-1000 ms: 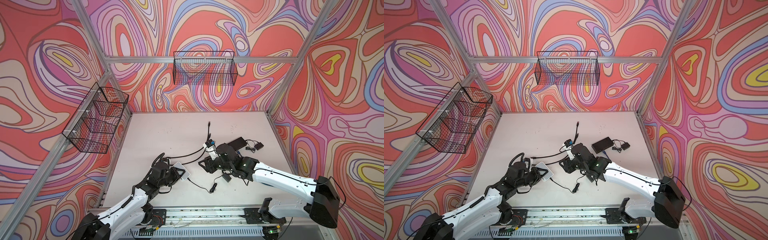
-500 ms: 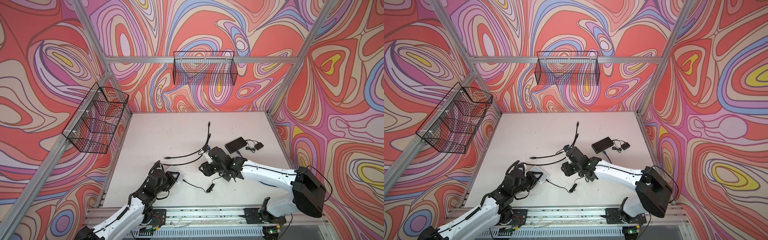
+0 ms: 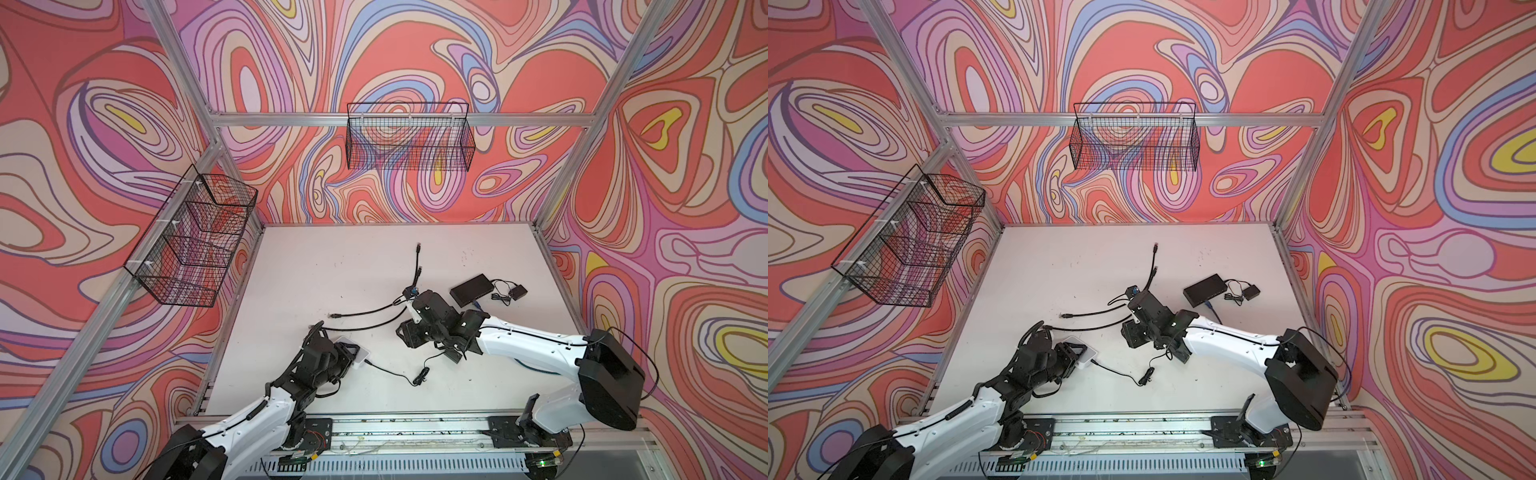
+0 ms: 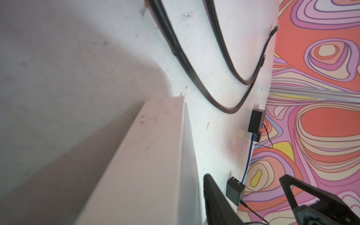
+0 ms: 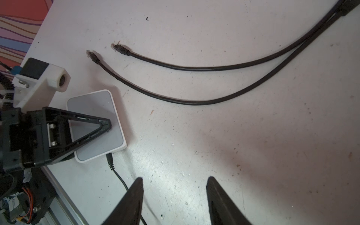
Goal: Insert the plug into the switch port
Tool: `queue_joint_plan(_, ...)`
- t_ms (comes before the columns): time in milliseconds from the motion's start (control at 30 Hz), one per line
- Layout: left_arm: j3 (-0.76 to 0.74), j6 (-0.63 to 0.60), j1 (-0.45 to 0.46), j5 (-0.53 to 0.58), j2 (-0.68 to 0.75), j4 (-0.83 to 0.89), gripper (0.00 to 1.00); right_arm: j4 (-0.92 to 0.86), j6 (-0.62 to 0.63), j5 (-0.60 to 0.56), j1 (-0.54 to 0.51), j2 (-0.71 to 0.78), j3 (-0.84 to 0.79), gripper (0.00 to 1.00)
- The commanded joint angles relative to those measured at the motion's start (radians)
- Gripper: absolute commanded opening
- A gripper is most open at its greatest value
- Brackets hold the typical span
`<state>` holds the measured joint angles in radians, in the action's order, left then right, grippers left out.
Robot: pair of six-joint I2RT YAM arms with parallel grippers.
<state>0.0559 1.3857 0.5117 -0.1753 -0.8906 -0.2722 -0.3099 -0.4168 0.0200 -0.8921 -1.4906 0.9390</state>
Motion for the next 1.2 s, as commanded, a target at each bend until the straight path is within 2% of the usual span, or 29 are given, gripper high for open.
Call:
queue_joint_plan(0,-0.002,0.016,0.004,0.020,-0.059,-0.010,0.57,-0.015,-0.010,-0.022,0.001,-0.011,0.027,0.54)
queue_joint_plan(67,0.013,0.016,0.007,0.015,-0.093,-0.027,0.65,-0.014,-0.011,-0.022,0.001,-0.011,0.027,0.55)
queue_joint_plan(167,0.036,0.016,0.008,0.007,-0.128,-0.029,0.71,-0.011,-0.009,-0.020,0.001,-0.018,0.026,0.55)
queue_joint_plan(300,0.049,0.029,0.016,0.027,-0.125,0.044,0.80,-0.009,-0.006,-0.005,0.001,-0.036,0.032,0.57)
queue_joint_plan(333,0.048,0.036,0.015,0.032,-0.113,0.066,0.96,-0.009,-0.002,0.002,0.000,-0.040,0.035,0.57)
queue_joint_plan(367,0.046,0.038,0.017,0.038,-0.099,0.093,1.00,-0.009,-0.001,0.005,0.001,-0.043,0.036,0.58)
queue_joint_plan(533,0.053,0.036,0.015,0.089,0.047,0.299,1.00,-0.006,0.015,0.032,-0.001,-0.052,0.044,0.61)
queue_joint_plan(733,0.141,-0.010,-0.007,0.200,0.295,0.732,1.00,0.000,0.020,0.055,-0.020,-0.072,0.058,0.65)
queue_joint_plan(933,0.237,-0.134,-0.139,0.171,0.413,0.988,1.00,-0.031,0.040,0.031,-0.099,-0.152,0.129,0.68)
queue_joint_plan(1033,0.287,-0.223,-0.226,0.117,0.399,1.054,1.00,-0.053,0.057,0.003,-0.144,-0.211,0.184,0.68)
queue_joint_plan(1167,0.343,-0.374,-0.386,-0.003,0.334,1.095,1.00,-0.104,0.087,-0.051,-0.205,-0.318,0.284,0.69)
